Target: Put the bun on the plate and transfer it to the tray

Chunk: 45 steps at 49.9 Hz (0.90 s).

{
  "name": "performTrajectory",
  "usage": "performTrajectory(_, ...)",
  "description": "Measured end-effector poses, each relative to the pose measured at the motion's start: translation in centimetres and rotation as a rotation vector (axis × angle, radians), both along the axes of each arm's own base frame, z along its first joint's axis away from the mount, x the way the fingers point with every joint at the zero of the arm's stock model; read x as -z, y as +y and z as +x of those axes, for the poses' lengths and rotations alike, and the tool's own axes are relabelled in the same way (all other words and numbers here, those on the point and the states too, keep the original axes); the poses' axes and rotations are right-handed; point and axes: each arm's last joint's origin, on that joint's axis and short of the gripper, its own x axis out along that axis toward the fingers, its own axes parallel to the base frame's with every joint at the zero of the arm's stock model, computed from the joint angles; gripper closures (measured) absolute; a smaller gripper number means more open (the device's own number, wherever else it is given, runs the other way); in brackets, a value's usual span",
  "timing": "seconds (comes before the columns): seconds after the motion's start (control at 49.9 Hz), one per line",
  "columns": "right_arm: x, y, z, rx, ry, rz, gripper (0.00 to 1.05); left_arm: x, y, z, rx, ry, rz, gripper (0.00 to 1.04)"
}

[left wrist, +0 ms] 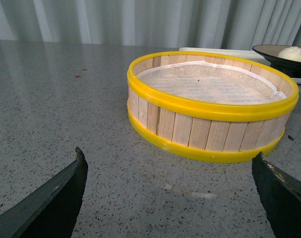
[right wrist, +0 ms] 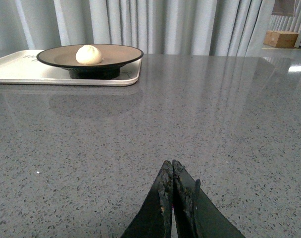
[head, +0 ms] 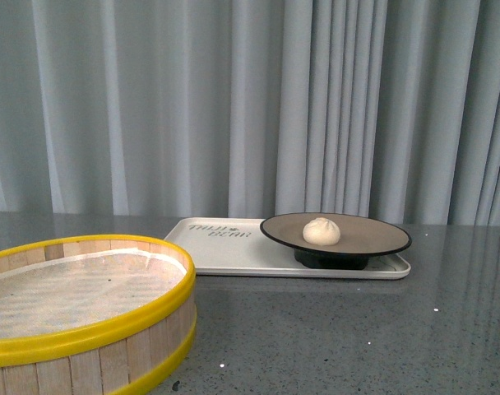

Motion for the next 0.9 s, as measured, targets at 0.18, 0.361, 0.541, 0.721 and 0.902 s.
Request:
performTrajectory(0.18,0.0,0.0,-0.4,0.0,-0.003,0.0,1.03,0.0,0.0,0.0,0.0,0.0,0.0,0.07)
performTrajectory(0.361,0.0,0.0,-0.8,0.0,-0.002,0.0,1.03,0.0,0.0,0.0,0.0,0.0,0.0,0.07)
performTrajectory(0.541,0.5,0.0,-1.7,-0.003,0.036,0.0,1.03,0.0,0.0,0.0,0.0,0.0,0.0,0.07)
performTrajectory(0.721,0.3,0.0,-2.0,-0.003,0.004,0.0,1.03,0.0,0.0,0.0,0.0,0.0,0.0,0.07)
performTrajectory(0.902,0.3,0.0,-2.0,-0.002,0.003,0.0,0.66,0.0,0.0,0.0,0.0,0.0,0.0,0.07)
